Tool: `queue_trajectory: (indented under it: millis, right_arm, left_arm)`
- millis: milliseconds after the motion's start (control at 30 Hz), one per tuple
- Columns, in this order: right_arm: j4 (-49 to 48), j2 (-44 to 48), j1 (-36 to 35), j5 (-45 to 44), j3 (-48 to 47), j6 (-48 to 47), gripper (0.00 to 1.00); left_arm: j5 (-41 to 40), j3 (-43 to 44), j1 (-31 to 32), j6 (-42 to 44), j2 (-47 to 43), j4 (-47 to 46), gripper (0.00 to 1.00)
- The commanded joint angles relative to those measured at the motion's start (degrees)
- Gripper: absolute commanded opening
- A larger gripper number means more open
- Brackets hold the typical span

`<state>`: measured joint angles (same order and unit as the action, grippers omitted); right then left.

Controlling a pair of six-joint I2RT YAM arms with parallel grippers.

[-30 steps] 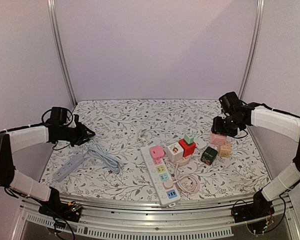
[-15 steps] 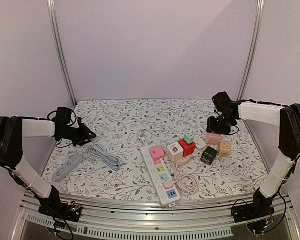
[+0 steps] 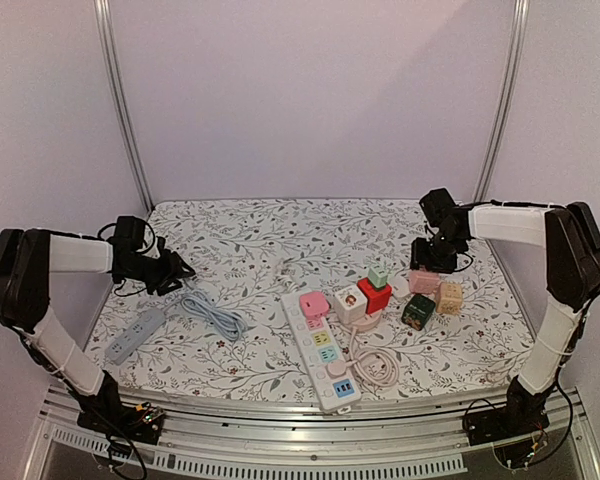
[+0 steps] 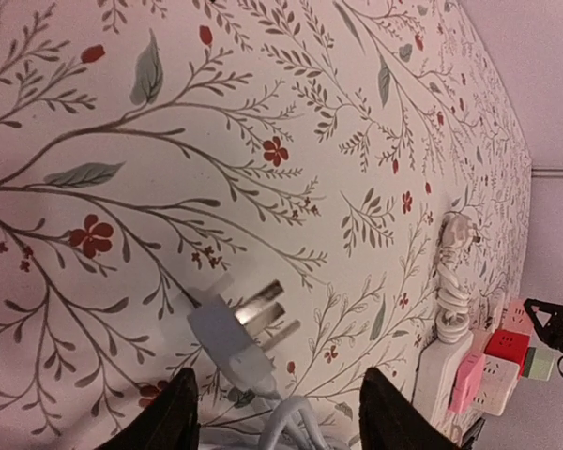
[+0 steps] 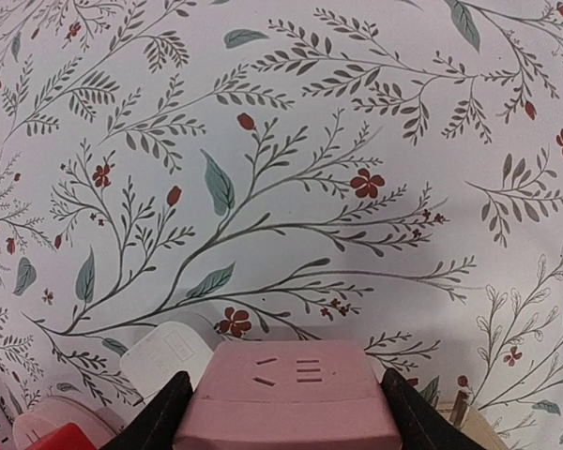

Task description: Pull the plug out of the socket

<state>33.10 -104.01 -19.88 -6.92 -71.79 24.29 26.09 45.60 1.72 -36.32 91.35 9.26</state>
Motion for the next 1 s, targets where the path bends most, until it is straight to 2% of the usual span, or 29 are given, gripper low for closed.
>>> queue_trajectory:
  millis: [0,133,200,233,400,600,733,967]
  right_arm:
    - [-0.65,-1.45,0.54,0.46,-1.33,0.24,0.45]
    - [-0.65,-1.18,0.78,0.58,-1.31,0.16,0.6]
    - [-0.58,-0.73,0.85,0.34,-1.25,-0.11,0.73]
    - [-0.57,-0.49,0.89,0.14,-1.17,-0.16,0.8]
    - [0.33,2.22,1.47,-1.23,-0.84,-0.87,0.98]
    - [4.46,7.73,1.76,-5.46,-1.85,-2.16,0.99]
    - [8.09,12.88,1.91,-6.37,-2.03,-1.67,0.99]
    - [8.75,26.37,1.14,4.0,4.33,1.4,0.99]
  left_arm:
    - [-0.99,0.45,-0.66,1.34,-0.67,0.44,0.65]
    - [-2.15,0.19,-0.66,1.58,-1.98,1.63,0.8]
    - [-4.06,0.19,-0.66,1.59,-3.25,2.9,0.89]
    - [-5.19,0.14,-0.66,1.62,-4.15,3.69,0.98]
    - [-8.05,-1.05,-0.66,1.46,-8.21,5.91,1.0]
    - [-10.11,-3.96,0.75,1.36,-14.71,8.97,1.0]
    - [-10.34,-6.05,4.89,-0.21,-19.53,10.68,1.0]
    - [-13.0,-10.21,17.7,-5.46,-28.23,12.28,1.0]
